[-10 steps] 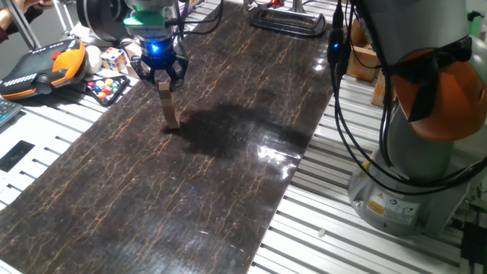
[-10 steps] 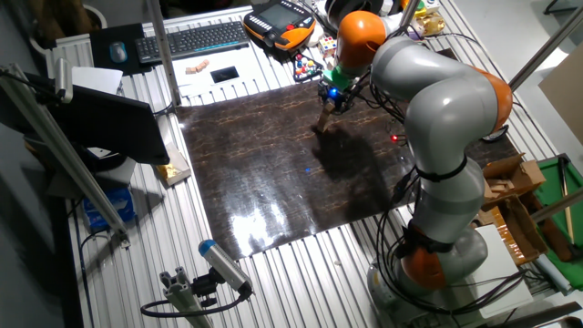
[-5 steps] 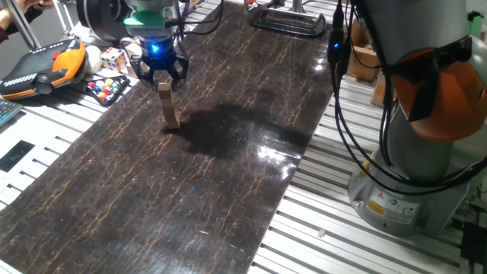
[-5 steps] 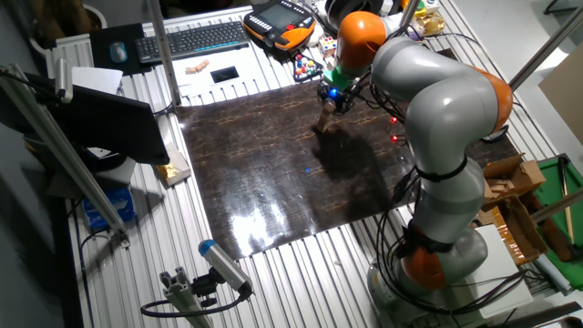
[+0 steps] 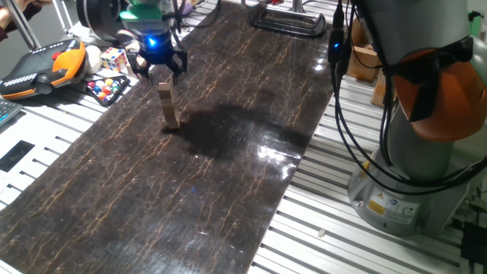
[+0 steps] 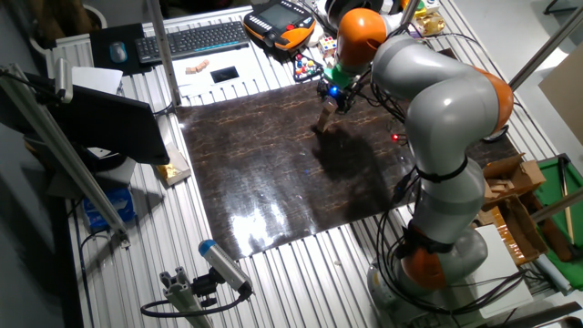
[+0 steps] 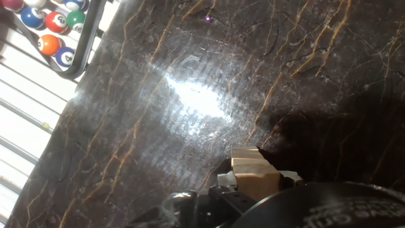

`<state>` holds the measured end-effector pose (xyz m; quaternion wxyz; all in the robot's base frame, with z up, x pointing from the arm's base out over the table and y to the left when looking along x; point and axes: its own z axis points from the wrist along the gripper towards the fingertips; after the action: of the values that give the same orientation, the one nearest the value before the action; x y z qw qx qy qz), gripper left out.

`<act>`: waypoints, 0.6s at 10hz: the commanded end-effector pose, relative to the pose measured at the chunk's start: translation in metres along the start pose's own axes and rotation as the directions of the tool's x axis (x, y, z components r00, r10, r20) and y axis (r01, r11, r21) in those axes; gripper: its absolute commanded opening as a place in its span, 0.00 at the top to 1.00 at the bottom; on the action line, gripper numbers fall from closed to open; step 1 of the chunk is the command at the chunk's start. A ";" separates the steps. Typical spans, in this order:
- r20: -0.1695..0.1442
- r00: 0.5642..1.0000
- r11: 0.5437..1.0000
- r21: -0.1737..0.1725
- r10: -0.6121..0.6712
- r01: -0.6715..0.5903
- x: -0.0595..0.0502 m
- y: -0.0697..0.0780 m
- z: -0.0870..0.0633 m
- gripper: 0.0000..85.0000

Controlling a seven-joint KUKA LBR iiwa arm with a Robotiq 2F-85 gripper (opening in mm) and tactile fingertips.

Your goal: Stack the blocks in a vertical line of five

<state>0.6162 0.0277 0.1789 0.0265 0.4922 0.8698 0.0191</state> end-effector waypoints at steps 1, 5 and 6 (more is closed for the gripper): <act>0.001 1.000 1.000 0.008 -0.014 0.014 0.000 0.000 -0.008 0.36; -0.020 0.994 0.994 0.028 -0.103 0.104 0.001 -0.001 -0.040 0.79; -0.030 0.991 0.991 0.027 -0.132 0.133 0.002 0.000 -0.045 0.92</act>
<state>0.6121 0.0290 0.2245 0.0080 0.4320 0.9018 0.0119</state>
